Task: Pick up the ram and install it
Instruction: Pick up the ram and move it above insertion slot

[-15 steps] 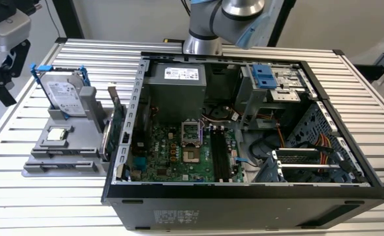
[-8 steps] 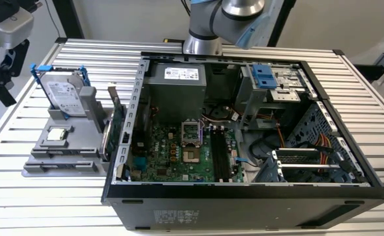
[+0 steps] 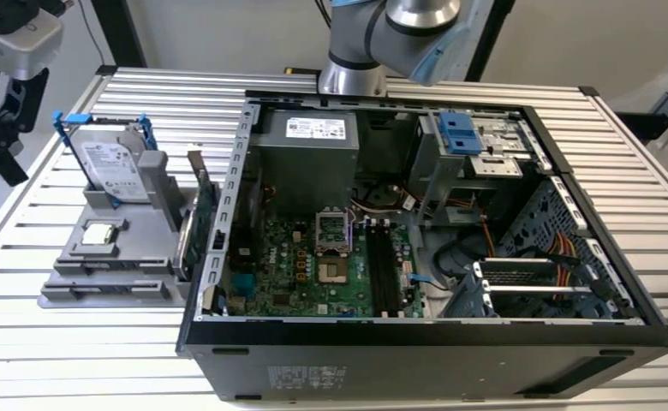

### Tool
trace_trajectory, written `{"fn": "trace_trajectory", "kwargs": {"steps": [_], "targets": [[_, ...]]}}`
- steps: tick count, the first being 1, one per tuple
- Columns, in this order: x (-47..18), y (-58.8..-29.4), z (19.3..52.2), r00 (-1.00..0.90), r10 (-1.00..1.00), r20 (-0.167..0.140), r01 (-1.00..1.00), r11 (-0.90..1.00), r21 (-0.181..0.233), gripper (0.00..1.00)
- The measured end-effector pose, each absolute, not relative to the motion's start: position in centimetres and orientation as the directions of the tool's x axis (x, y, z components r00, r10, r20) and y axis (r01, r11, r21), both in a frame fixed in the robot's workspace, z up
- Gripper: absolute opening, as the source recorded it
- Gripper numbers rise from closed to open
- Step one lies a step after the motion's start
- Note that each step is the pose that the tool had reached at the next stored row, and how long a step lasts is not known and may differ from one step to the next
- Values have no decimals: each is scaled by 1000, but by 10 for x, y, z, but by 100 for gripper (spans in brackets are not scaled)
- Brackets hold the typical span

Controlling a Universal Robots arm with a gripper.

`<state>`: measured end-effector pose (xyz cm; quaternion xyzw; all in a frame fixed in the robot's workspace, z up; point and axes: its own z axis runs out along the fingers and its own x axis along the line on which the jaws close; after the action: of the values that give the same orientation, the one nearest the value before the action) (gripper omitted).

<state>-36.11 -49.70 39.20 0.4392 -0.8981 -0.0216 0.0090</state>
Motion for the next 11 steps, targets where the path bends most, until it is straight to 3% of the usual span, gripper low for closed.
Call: {"fn": "trace_trajectory", "kwargs": {"steps": [11], "targets": [[-361, -497, 392, -534, -846, -3, -845, 533, 47, 0]]}}
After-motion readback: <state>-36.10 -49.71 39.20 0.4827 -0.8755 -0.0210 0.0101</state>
